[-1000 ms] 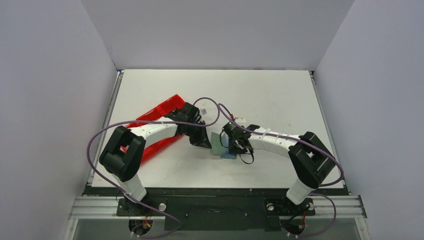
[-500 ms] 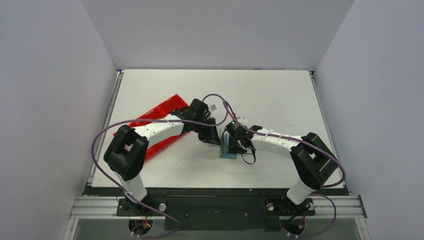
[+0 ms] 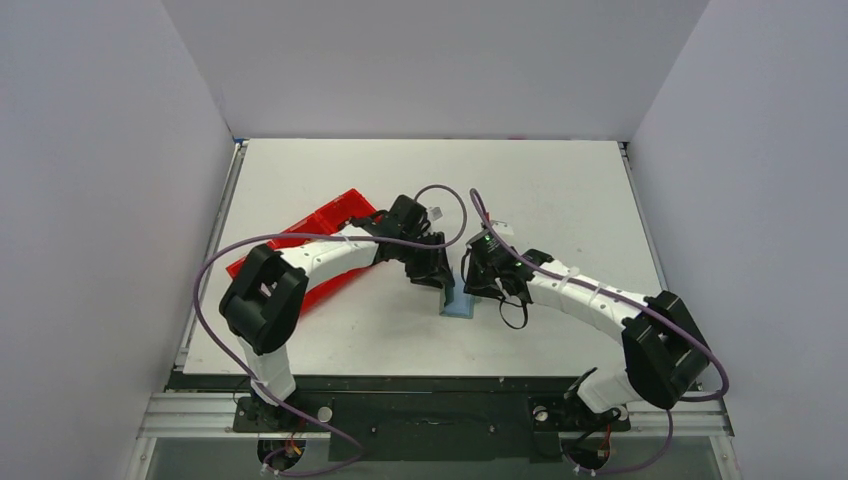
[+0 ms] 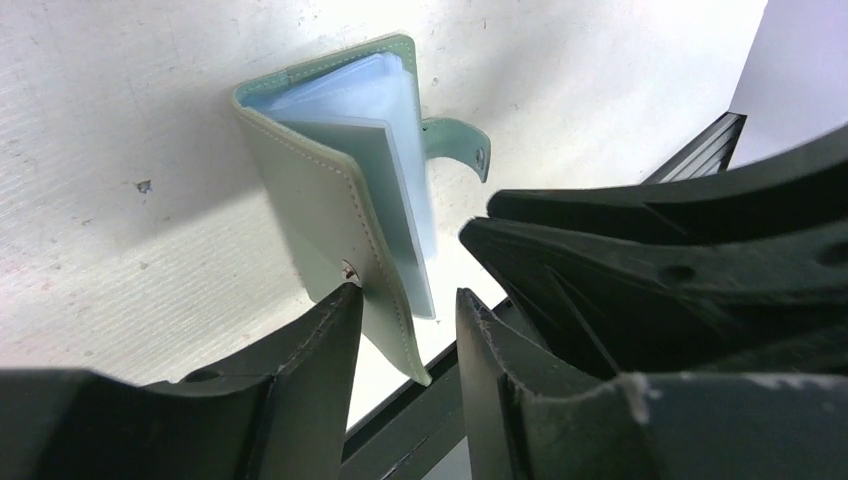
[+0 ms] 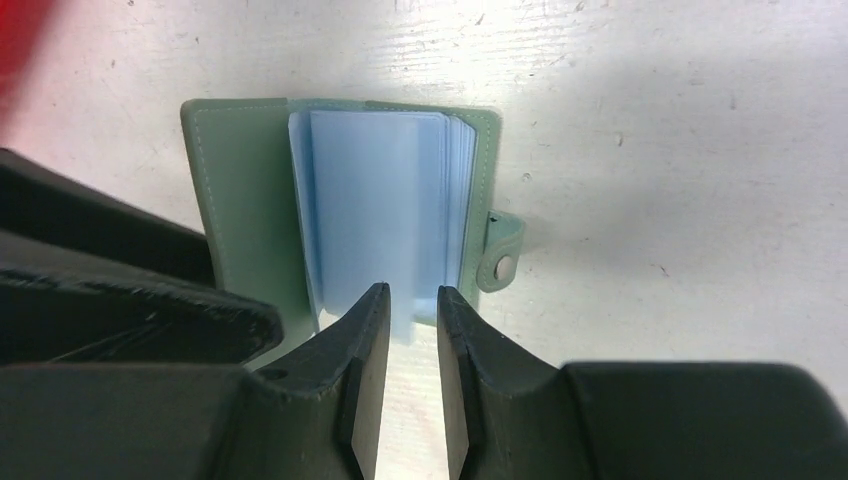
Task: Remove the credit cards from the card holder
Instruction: Close the card holder at the center of the board.
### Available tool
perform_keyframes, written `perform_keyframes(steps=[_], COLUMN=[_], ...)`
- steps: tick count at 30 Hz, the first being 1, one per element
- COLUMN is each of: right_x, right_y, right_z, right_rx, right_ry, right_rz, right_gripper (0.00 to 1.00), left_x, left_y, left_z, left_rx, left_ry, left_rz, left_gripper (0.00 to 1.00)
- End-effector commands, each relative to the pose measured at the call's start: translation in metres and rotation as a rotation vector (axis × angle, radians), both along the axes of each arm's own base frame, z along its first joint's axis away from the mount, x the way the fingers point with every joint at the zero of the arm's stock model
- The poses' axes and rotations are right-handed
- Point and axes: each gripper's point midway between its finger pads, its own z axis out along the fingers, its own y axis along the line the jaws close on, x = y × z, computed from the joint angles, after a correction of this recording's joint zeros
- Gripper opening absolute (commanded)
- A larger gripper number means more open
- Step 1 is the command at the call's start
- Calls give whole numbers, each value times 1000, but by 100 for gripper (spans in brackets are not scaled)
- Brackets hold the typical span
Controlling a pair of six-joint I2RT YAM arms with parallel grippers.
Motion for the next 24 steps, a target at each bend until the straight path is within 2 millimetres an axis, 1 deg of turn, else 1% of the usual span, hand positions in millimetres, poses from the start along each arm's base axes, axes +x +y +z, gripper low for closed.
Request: perform_keyframes(steps=[1,2,4,8,14,18,24], right_x=[9,9,10,10,12,12,11], right_y=[-9,-13,-17,-28,-44,-50,-54], right_z=[26,27,32,40,53,55,53], right_rx=[13,6,7,4,3,-3,-10], right_ry=[-66,-67,-80,-99,-133,-137,-132], right_rz=[-42,-51,-62,-86,-128,-139,-145], right_gripper=[21,21,21,21,21,21,21], left_x=[12,13,13,15,17,19,22], left_y=[-20,-24,-29,-37,-48,-53,-56], left_z=[15,17,17,18,11,-6,-31], left_rx=[-49,-56,-63,-79,-91,-72,-54], left_ry=[-58,-64,-67,-71,-53,-27,8], left_rz=[-13,-18,-25,-31,-39,-30,12], left_gripper=[40,44,47,51,55,57,59])
